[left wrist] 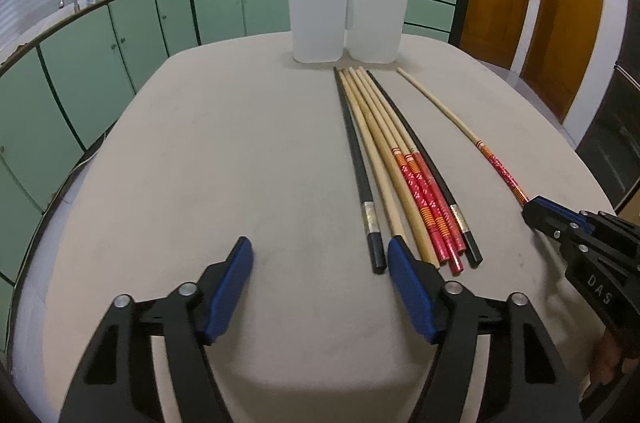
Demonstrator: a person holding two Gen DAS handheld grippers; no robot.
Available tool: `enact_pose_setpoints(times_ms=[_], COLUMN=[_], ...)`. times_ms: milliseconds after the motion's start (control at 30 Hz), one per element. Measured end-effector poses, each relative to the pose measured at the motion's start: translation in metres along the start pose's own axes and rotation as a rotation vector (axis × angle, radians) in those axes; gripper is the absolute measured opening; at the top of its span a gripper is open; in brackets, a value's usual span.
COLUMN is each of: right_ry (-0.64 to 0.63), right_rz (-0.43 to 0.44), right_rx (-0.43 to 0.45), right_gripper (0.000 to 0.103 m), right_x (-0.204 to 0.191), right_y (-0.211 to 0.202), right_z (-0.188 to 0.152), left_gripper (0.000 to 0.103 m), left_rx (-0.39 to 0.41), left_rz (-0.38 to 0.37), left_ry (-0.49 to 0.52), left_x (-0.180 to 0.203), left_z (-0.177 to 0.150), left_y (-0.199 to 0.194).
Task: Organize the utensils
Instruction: 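Grasp a red-patterned chopstick with the right tool while the left grasps a black chopstick, then lift both chopsticks and carry them over the white holder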
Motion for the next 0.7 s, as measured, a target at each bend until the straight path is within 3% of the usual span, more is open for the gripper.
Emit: enact_pose_setpoints(times_ms=[133,233,300,467,700], right_ry=[-0.002,-0.004,-0.009,0.002,0.017], right_rz=[0.002,0.001,-0.004,0.001,0.014], right_rx=[0.006,0.008,0.011,0.019,0.052], right_gripper=[0.007,0.007,0.006,0.005,0.005], right_x=[-0.001,-0.002,-0.003,-0.003,-0.003], right_y=[0.002,0.004,0.004,0.004,-0.003], right_z=[0.001,0.002,0.002,0.002,0.006], left_gripper=[0.046,0.037,0.033,0.009,0.006], left_rx=[0.012,0.017,0.019,0.025,0.033], left_rz=[-0.022,-0.028,-0.037,-0.049,-0.064], left_ry=[0.022,0.035,0.025,-0.018,-0.061], left_x=[0.008,0.014,0.014,0.012,0.013], left_z=[0.002,0.002,0.003,0.006,0.008], left_y=[0.0,0.001,0.0,0.001,0.0])
Point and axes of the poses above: each gripper's, at about its wrist camera, not at the fingertips, and y roughly the way its jaws point, x to its right, z to its top, the point moved 10 cm from there along y, roughly the way its jaws point, and after that the axes turned 9 degrees about -x, right-handed, at the moved point
